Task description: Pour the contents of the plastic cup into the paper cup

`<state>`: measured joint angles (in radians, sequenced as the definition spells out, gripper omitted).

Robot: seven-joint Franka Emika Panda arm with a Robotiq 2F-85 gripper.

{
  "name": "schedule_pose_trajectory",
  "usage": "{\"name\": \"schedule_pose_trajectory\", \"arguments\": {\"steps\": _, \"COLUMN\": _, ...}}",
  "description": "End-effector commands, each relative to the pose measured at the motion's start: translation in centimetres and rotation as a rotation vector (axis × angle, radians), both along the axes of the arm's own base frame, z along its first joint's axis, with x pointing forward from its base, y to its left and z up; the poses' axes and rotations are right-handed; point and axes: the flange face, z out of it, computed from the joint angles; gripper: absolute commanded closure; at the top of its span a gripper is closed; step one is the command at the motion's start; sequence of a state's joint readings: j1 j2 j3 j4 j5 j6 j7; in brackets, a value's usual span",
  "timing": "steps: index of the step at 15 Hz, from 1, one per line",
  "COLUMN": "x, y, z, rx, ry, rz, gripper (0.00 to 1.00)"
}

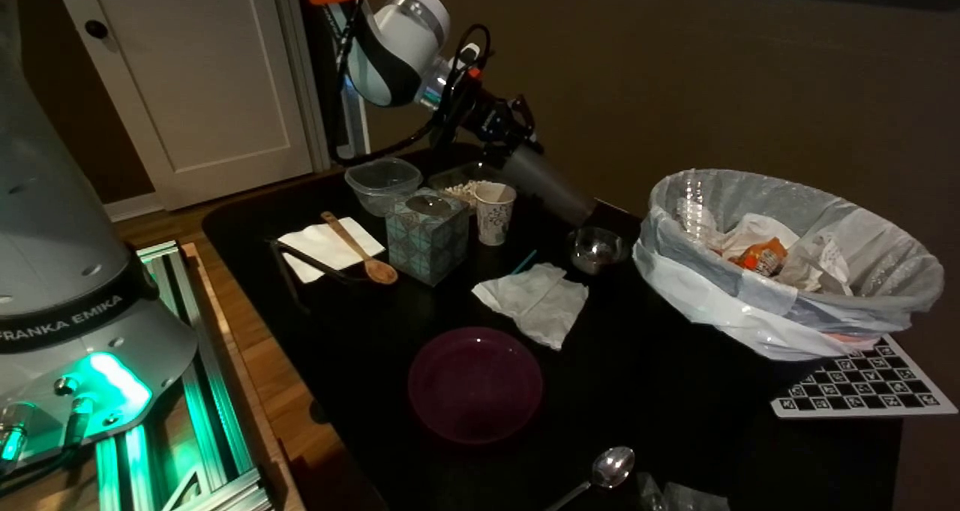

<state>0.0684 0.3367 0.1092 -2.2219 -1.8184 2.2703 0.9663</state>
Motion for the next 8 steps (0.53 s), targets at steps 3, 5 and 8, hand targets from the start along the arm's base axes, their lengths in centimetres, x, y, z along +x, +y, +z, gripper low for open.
{"name": "schedule_pose_trajectory", "arguments": {"steps": 3, "x": 1.3, "y": -0.9, "z": 0.9, "rx": 0.092, "ry": -0.022, "rz": -0.072, "gripper": 0.98}}
{"name": "schedule_pose_trajectory", "arguments": {"steps": 5, "x": 2.1, "y": -1.4, "z": 1.8, "rx": 0.138, "ry": -0.032, "rz": -0.097, "gripper": 0.98}}
{"name": "schedule_pose_trajectory", "arguments": {"steps": 8, "x": 3.5, "y": -2.1, "z": 3.0, "rx": 0.206, "ry": -0.045, "rz": -0.134, "gripper": 0.98}}
